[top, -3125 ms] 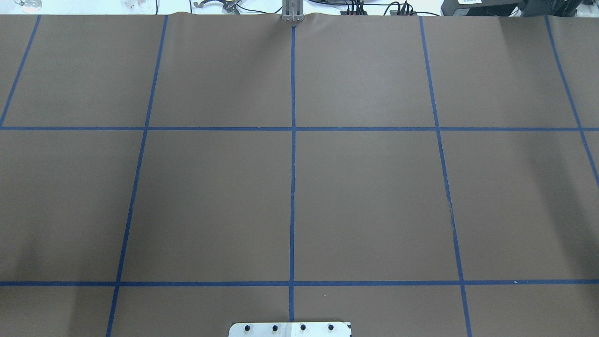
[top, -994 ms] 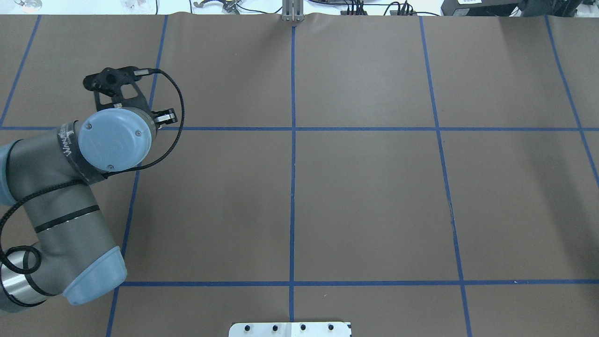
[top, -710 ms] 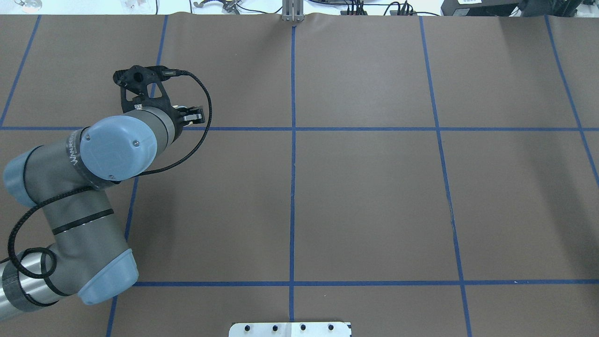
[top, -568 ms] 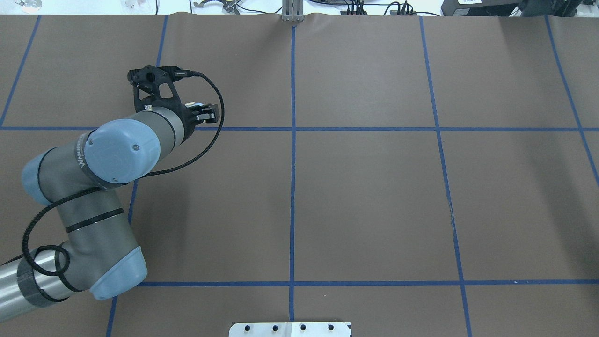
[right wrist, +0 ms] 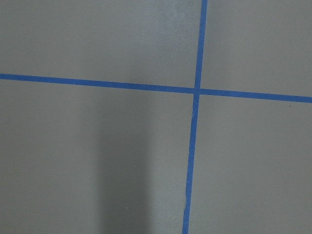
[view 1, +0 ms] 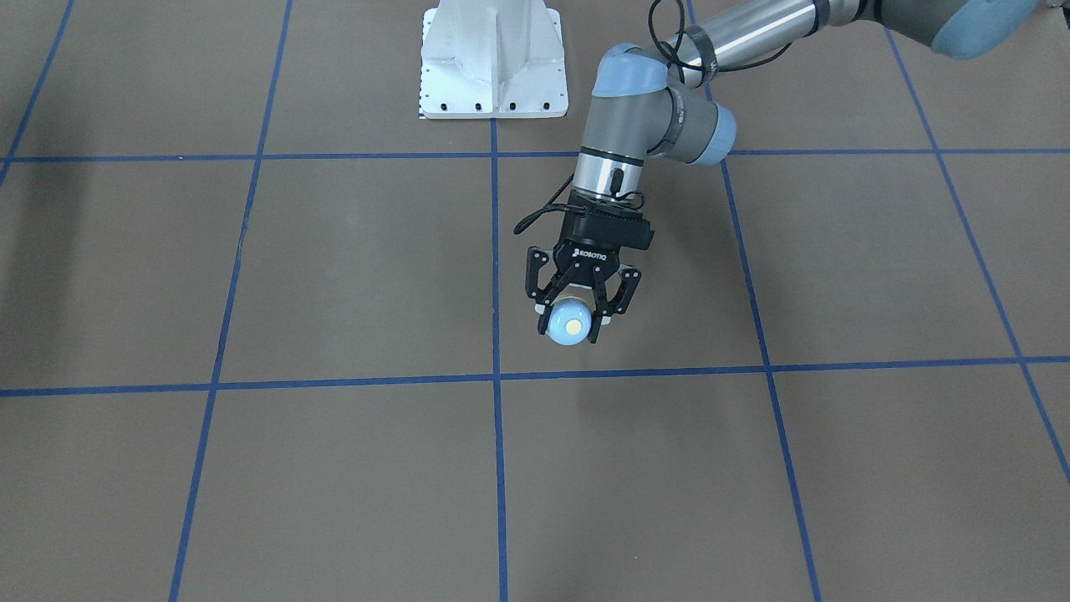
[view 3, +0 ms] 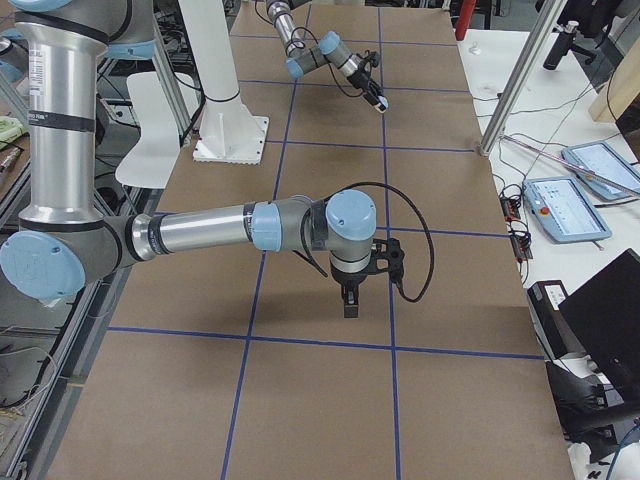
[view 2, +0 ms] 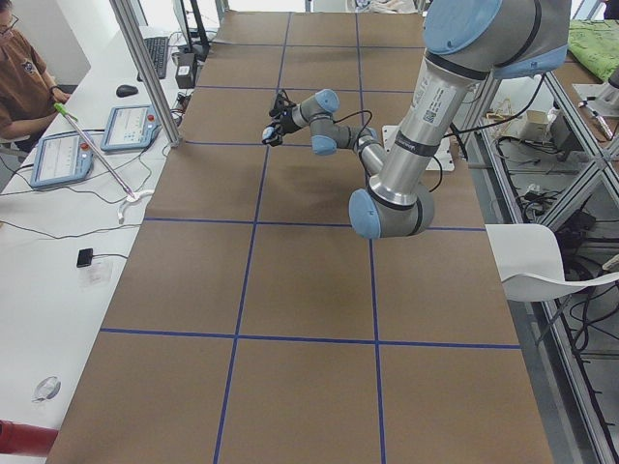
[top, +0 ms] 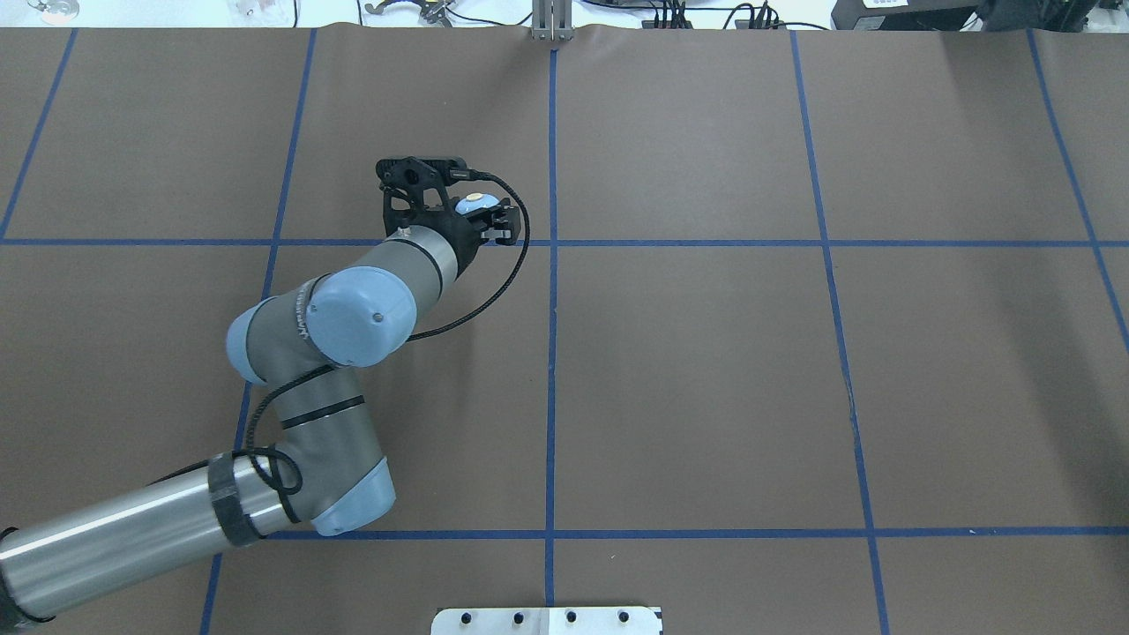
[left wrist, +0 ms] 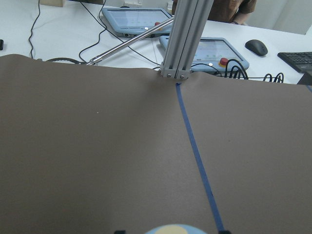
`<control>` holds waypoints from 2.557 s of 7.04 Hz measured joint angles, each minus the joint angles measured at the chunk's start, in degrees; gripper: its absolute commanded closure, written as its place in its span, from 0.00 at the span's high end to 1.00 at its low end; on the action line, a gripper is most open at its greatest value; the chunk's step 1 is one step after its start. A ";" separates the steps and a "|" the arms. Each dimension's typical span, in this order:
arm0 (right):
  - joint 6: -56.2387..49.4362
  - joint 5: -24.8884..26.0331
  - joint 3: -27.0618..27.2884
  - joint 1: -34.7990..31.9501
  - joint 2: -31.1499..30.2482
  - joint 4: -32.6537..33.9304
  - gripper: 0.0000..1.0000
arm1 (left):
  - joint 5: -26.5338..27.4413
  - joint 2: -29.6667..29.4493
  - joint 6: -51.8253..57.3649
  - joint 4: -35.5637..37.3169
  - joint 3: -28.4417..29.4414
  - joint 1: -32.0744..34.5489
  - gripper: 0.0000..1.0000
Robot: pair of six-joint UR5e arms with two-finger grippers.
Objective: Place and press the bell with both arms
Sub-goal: 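Carry the blue bell with the left gripper toward the table center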
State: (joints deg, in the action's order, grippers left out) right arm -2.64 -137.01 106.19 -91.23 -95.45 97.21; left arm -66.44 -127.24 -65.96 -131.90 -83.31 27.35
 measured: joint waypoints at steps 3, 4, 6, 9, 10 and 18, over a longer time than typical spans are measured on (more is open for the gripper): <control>0.00 -0.01 -0.03 0.00 0.00 0.00 1.00 | 6.27 -6.98 0.07 -4.25 13.02 -2.96 0.00; 0.00 0.01 -0.05 0.00 0.00 0.00 1.00 | 7.55 -8.58 0.03 -4.45 15.34 -3.87 0.00; 0.00 0.07 -0.04 0.00 -0.01 0.00 1.00 | 8.93 -10.32 -0.03 -4.55 17.73 -4.93 0.00; 0.00 0.10 -0.17 0.00 -0.14 0.00 1.00 | 9.21 -12.32 -0.04 -4.51 20.56 -5.29 0.25; 0.00 0.16 -0.19 0.00 -0.16 0.00 1.00 | 9.22 -12.83 -0.06 -4.50 21.29 -5.37 0.87; 0.05 0.30 0.28 0.39 0.68 -0.47 1.00 | 5.87 -16.21 -0.65 -3.71 18.62 -2.06 1.00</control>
State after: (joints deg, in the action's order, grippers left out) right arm -2.59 -136.71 106.47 -90.84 -94.77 96.74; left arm -60.57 -143.45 -66.61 -135.61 -64.69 25.30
